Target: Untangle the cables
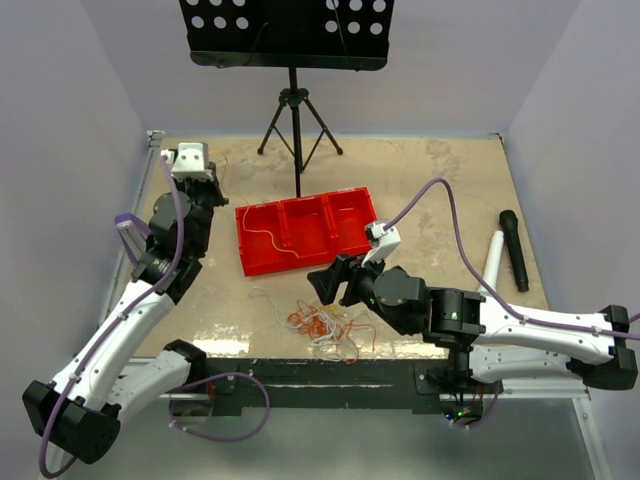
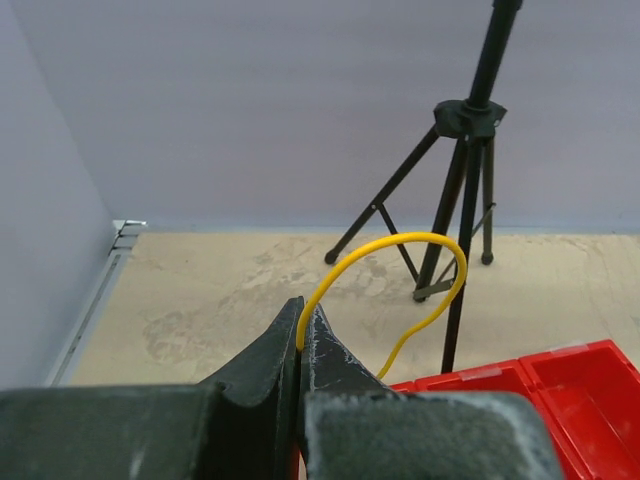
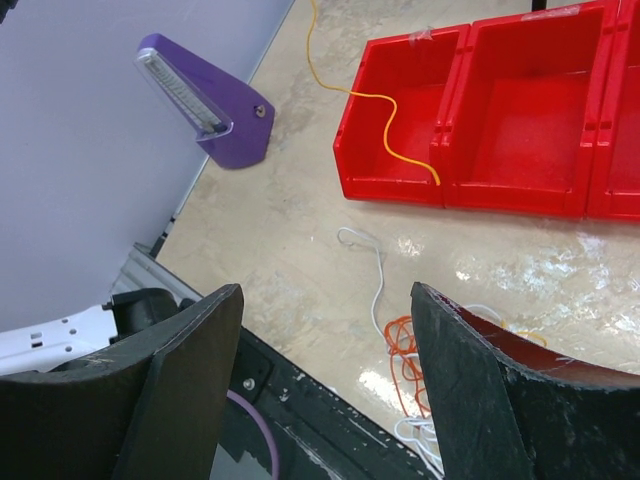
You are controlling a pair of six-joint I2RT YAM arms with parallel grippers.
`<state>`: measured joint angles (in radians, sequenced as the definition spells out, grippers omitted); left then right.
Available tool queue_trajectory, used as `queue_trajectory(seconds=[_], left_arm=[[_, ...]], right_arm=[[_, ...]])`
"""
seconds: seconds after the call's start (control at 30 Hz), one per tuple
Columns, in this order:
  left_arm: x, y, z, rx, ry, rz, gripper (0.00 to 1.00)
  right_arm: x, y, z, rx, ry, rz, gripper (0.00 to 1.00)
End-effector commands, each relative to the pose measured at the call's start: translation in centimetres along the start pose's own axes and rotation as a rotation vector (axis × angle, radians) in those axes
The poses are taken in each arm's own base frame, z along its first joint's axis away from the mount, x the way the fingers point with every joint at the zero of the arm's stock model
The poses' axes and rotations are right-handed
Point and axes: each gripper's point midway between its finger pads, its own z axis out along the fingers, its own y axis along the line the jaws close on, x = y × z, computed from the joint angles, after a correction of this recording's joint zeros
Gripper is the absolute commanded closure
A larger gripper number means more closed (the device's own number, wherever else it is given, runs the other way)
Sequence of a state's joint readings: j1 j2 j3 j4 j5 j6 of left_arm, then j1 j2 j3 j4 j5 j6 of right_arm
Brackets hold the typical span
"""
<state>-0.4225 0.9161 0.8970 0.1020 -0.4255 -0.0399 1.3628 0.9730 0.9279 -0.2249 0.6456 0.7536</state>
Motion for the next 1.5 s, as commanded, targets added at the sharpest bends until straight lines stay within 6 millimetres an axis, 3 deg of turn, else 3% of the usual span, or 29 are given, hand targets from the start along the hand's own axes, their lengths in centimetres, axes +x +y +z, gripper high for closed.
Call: queue_trajectory(seconds=[0.0, 0.2, 0.33, 0.47, 0.77, 0.93, 1.17, 1.47], left_arm=[[-1.0, 2.3, -0.2, -0.102, -0.053, -0.010, 1.00], [-1.2, 3.9, -0.3, -0.171, -0.058, -0.008, 1.00], [-0.4, 3.8, -0.1, -0.166, -0.043, 0.006, 1.00], [0.4, 2.5, 0.4, -0.097, -0.041, 0.003, 1.00], [5.1, -2.1, 1.8, 0.132, -0.004, 0.031, 1.00], [6.6, -4.9, 2.3, 0.267, -0.002, 0.010, 1.00], [8.5, -8.6, 1.5, 0.453, 0.060, -0.083, 1.00], [14.0, -7.5, 1.7, 0.376, 0.185, -0.080, 1.00]], right_arm=[[-0.3, 0.1, 0.2, 0.007, -0.016, 0.018, 0.28], [-0.2, 0.3, 0.4, 0.008, -0.013, 0.013, 0.28], [-0.2, 0.4, 0.4, 0.006, -0.013, 0.012, 0.28], [-0.3, 0.4, 0.4, 0.005, -0.017, 0.018, 0.28], [-0.6, -0.1, 0.0, 0.013, -0.027, 0.031, 0.29], [-0.9, -0.6, -0.5, 0.019, -0.037, 0.047, 0.29], [-1.1, -1.2, -1.0, 0.030, -0.047, 0.059, 0.29], [-1.1, -2.0, -1.3, 0.042, -0.057, 0.079, 0.30]])
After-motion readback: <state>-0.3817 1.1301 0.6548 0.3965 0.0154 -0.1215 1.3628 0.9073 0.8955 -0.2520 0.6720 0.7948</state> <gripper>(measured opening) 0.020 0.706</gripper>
